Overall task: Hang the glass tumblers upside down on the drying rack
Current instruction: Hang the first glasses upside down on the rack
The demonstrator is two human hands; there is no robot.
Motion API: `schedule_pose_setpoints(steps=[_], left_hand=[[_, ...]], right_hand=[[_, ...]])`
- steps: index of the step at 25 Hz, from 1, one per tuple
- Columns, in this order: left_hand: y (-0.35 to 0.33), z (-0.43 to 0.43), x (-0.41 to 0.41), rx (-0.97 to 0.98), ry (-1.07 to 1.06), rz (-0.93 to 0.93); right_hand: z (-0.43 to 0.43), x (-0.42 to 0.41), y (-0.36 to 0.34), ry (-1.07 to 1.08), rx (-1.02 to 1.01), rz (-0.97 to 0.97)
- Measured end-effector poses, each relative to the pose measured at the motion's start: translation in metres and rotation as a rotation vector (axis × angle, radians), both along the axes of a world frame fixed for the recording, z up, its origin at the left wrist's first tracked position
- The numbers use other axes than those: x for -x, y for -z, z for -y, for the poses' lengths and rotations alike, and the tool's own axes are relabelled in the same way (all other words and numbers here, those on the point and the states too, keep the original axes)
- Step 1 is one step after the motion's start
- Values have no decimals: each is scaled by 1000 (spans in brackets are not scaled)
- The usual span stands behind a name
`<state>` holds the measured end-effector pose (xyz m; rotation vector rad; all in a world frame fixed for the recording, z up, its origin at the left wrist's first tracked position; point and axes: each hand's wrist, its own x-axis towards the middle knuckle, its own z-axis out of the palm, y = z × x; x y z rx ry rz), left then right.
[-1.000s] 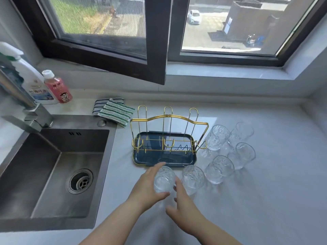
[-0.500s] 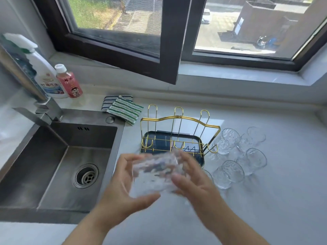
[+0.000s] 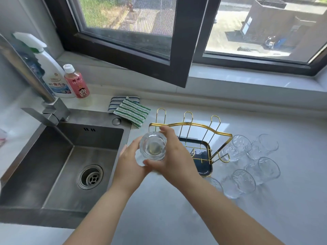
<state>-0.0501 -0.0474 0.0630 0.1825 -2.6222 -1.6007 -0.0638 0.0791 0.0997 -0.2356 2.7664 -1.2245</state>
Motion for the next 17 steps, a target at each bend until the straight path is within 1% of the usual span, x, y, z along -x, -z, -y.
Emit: schedule_pose_setpoints(steps=[4,8,11,13,15,17], left_hand=[[18,-1,5,-48,4,97],[28,0,8,-93,15,137],[28,-1,4,-154,61,181],[39,-2,-6,-186,52,276],[57,-2,-18,-153,6,386],[70,-11,-33,-137,47,460]], right_hand=[[0,4,19,18,16,52],[1,5,24,18,13,45],[-6,-9,19,-25,1,-27],[-23,-29,19,-29,35,-112],[-55,-52,29,68,80,-186],[-91,-76,48,243,101,-215]])
